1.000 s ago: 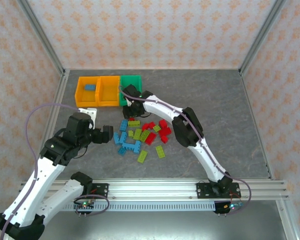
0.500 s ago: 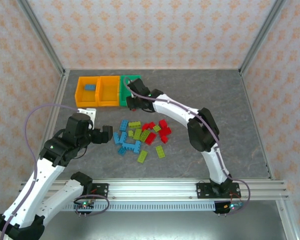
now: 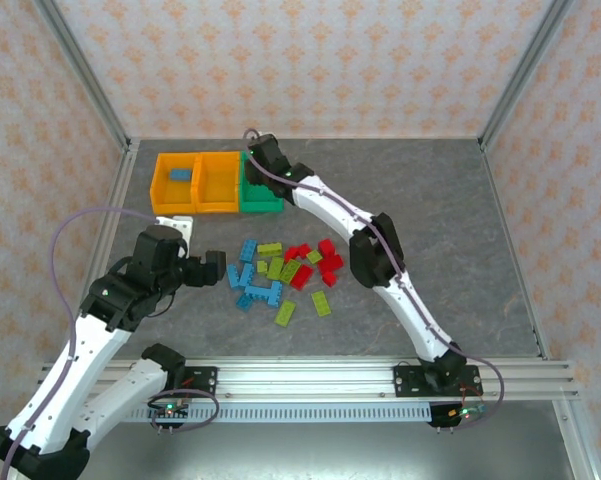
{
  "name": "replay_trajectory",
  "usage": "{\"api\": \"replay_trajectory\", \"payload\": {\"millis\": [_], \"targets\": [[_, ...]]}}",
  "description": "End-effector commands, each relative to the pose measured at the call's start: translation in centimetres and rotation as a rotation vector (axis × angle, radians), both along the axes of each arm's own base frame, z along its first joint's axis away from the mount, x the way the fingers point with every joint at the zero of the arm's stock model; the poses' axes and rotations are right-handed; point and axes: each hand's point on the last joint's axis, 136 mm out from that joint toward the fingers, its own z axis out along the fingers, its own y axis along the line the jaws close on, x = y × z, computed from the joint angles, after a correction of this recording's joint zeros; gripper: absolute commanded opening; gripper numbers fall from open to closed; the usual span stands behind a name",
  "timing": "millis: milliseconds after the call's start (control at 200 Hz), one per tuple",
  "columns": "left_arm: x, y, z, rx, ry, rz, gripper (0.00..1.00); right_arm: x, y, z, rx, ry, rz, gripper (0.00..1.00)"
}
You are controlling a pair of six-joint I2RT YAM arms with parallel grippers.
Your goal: Sort the legos into containers by color
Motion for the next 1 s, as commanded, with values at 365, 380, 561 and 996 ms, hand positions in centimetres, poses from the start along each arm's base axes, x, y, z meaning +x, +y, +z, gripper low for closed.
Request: {"api": "replay_trajectory", "payload": {"millis": [365, 380, 561, 996], "targets": [[5.2, -8.3, -2.1, -0.182, 0.104, -0.112, 0.95, -17.3, -7.5, 12.3, 0.109, 0.141, 0.210, 0.55], [5.4, -8.8, -2.3, -0.164, 0.110, -0.136, 0.95, -18.0, -8.2, 12.3, 0.106, 0.134, 0.212, 0.55], [9.7, -11.0, -7.1, 0.137, 0.241, -0.261, 0.95, -25.1, -15.2, 12.1, 0.077, 0.107, 0.191, 0.61], [14.5, -13.3, -15.3, 0.361, 0.432, -0.419, 0.69, -28.8, -20.8, 12.1, 0.040, 0.097, 0.097, 0.70]]}}
